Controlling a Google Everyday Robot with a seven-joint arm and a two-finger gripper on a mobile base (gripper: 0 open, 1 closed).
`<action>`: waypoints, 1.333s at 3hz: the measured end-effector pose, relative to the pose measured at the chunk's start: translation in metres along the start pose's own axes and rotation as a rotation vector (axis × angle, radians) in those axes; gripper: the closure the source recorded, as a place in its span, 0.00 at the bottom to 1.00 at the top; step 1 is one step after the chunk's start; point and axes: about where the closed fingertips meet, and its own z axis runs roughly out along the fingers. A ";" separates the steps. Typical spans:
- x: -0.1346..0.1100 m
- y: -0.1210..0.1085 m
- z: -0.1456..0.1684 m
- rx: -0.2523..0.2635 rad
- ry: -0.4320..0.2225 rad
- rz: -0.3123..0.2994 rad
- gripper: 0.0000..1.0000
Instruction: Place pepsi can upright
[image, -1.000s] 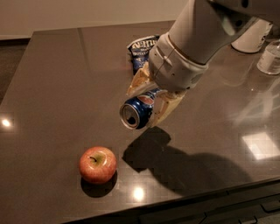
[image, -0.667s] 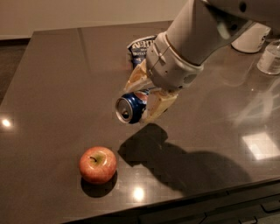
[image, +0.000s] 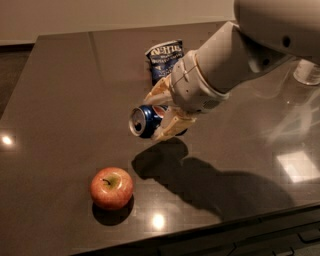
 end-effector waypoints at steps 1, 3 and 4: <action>0.001 -0.016 0.004 0.133 -0.044 0.047 1.00; -0.002 -0.019 0.003 0.102 -0.055 0.068 1.00; -0.010 -0.033 -0.005 0.104 -0.114 0.148 1.00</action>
Offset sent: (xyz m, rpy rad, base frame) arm 0.0089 0.0043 -0.0019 0.0805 -0.0344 -0.0616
